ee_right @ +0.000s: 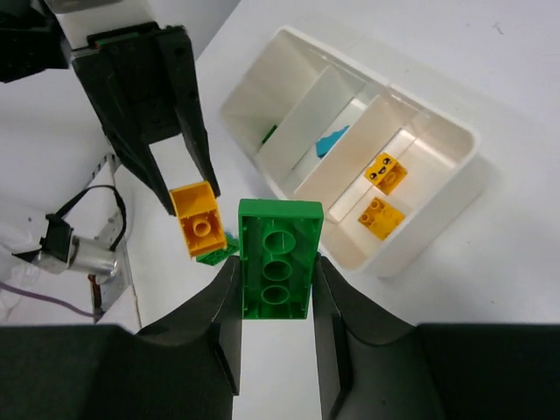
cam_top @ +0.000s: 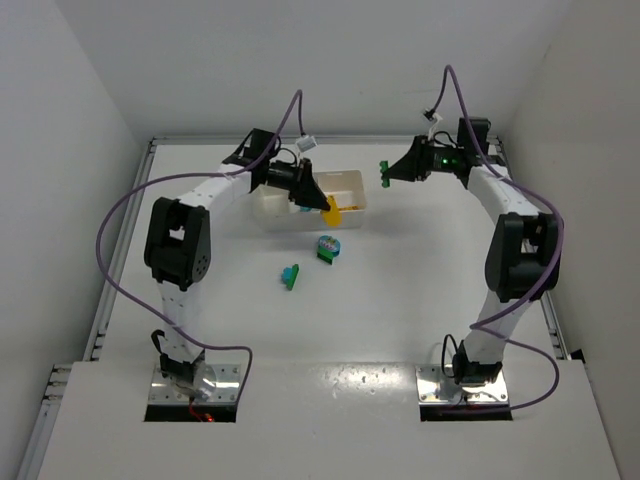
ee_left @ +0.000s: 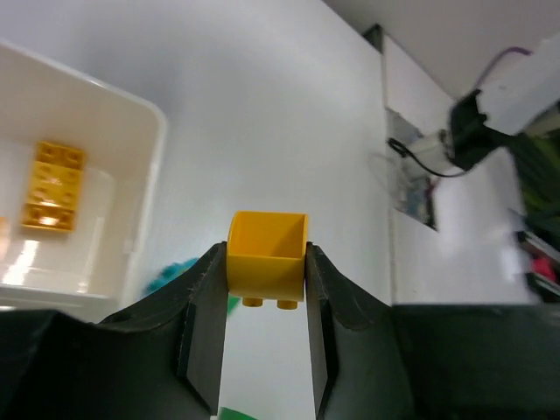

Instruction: Sort the legos into containers by color

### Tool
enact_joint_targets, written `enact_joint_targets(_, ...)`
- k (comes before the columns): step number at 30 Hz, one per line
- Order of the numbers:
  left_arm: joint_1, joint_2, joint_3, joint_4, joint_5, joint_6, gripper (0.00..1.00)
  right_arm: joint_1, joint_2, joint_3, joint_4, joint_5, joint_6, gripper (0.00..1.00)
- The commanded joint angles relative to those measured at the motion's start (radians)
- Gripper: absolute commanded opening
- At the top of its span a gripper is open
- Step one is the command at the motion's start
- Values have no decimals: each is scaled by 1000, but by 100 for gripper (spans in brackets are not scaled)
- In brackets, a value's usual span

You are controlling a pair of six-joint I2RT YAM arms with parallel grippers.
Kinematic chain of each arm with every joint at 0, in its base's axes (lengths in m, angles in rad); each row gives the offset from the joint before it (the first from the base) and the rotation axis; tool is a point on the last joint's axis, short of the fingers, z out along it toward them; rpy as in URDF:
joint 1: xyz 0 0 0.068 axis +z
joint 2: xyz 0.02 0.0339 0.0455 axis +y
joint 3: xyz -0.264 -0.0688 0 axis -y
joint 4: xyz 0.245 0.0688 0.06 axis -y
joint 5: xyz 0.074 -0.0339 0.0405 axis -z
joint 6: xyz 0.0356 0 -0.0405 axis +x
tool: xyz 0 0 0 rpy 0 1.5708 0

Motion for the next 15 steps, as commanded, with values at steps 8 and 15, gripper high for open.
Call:
enact_joint_targets(8,-64,77,247,99,-459,54,15,15,-156,-125,-22,63,-23,0)
enact_joint_targets(15,-84,154,295,108,-524,57,55,15,-167,-126,-41,83,-23,0)
